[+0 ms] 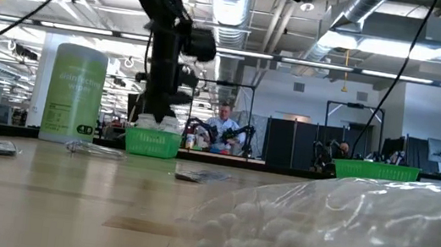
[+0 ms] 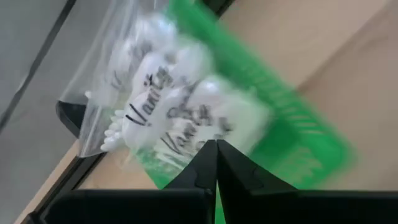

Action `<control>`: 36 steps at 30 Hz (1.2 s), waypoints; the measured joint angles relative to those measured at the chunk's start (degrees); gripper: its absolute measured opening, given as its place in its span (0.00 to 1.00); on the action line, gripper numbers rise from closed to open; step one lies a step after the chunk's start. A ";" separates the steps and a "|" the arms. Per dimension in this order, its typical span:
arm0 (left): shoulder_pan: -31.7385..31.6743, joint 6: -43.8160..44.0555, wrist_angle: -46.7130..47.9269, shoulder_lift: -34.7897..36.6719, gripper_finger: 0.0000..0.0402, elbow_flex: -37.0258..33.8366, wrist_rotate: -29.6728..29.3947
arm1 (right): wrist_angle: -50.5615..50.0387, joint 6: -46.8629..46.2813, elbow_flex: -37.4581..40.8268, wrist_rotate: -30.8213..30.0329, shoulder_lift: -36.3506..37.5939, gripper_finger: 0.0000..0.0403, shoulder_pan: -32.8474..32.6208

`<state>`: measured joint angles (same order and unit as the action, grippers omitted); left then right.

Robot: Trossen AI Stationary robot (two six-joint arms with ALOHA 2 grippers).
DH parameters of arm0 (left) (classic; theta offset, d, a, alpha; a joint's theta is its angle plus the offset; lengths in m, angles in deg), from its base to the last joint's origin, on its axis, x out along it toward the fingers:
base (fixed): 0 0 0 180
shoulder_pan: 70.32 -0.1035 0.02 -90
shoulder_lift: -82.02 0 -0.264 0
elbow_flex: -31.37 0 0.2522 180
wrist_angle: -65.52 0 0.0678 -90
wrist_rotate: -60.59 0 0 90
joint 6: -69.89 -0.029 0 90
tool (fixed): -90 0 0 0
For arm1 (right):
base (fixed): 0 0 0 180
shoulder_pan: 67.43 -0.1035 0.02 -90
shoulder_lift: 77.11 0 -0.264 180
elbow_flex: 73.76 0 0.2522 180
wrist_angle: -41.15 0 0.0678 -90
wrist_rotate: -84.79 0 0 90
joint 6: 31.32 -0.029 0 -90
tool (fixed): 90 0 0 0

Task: Pick & Place Travel size toiletries
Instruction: Put the black comb into the bottom red basket

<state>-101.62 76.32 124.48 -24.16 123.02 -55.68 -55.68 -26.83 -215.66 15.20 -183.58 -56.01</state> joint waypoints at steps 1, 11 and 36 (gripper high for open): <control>0.51 0.25 -0.13 1.37 0.00 0.00 0.89 | -0.02 0.00 0.00 0.01 0.00 0.59 0.00; 6.90 11.73 -0.77 14.86 0.00 0.02 9.88 | -2.11 0.48 0.00 0.01 0.00 0.59 -0.52; 38.89 33.75 -0.69 20.70 0.00 0.00 9.27 | -4.95 -14.60 0.00 0.26 0.00 0.59 -12.57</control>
<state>-62.73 110.07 123.79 -3.46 123.02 -46.41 -60.63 -41.43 -215.66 15.46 -183.58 -68.58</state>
